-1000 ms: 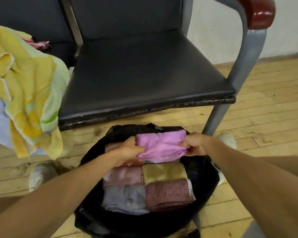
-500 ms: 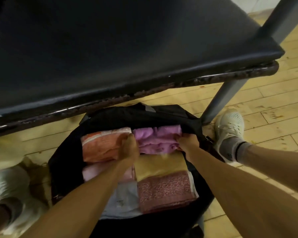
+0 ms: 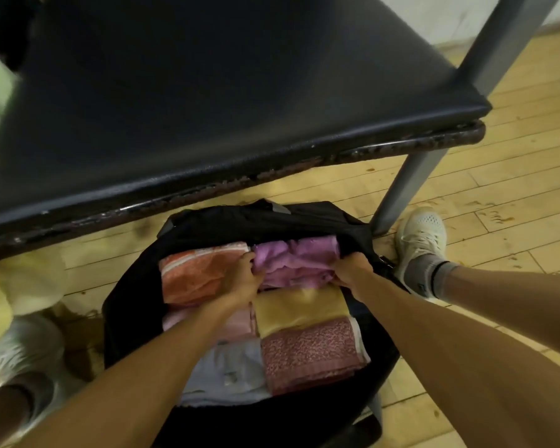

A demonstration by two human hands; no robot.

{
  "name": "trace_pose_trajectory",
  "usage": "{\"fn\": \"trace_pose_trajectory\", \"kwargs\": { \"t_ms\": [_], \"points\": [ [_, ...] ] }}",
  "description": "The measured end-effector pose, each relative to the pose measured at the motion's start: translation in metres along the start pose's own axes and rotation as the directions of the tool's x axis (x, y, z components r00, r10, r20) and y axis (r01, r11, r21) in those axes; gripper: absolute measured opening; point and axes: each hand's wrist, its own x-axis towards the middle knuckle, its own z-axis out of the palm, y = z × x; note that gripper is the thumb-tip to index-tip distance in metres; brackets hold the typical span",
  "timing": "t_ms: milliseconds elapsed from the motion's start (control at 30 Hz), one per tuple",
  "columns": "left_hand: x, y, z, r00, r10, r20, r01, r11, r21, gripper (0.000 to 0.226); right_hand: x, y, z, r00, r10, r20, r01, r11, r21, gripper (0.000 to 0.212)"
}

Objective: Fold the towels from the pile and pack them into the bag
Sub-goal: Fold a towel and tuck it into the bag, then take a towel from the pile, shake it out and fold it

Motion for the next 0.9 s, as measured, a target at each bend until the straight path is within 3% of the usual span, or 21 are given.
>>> {"fn": "trace_pose_trajectory", "kwargs": {
  "t_ms": [100,200,333,433,533,700,900],
  "points": [
    [-0.020,0.015,-0.028,0.991,0.067,0.120,-0.066,0.998,-0.008,0.022,-0.019,-0.010,-0.013,0.996,-0.019,0.085,0.026,0.997,-0.077,0.019],
    [-0.051,0.039,-0.063,0.979,0.111,0.173,-0.101,0.993,-0.067,0.016,-0.053,-0.030,-0.029,0.976,-0.171,0.138,0.204,0.939,-0.279,0.016],
    [-0.095,0.070,-0.121,0.964,0.160,0.211,-0.143,0.985,-0.094,0.027,-0.130,-0.072,-0.047,0.909,-0.284,0.304,0.378,0.868,-0.322,0.010],
    [-0.125,0.093,-0.164,0.967,0.193,0.164,-0.178,0.978,-0.105,0.021,-0.181,-0.104,-0.054,0.836,-0.354,0.419,0.488,0.828,-0.276,0.028],
    [-0.162,0.107,-0.204,0.966,0.235,0.104,-0.222,0.968,-0.119,0.018,-0.228,-0.132,-0.054,0.754,-0.433,0.494,0.599,0.761,-0.247,0.026],
    [-0.195,0.095,-0.269,0.957,0.290,-0.010,-0.290,0.955,-0.071,0.017,-0.281,-0.177,-0.032,0.607,-0.721,0.333,0.778,0.625,-0.066,0.015],
    [-0.209,0.049,-0.328,0.939,0.244,-0.244,-0.236,0.970,0.060,0.014,-0.313,-0.225,0.042,0.463,-0.823,0.328,0.867,0.497,0.024,0.011]
  ]
}}
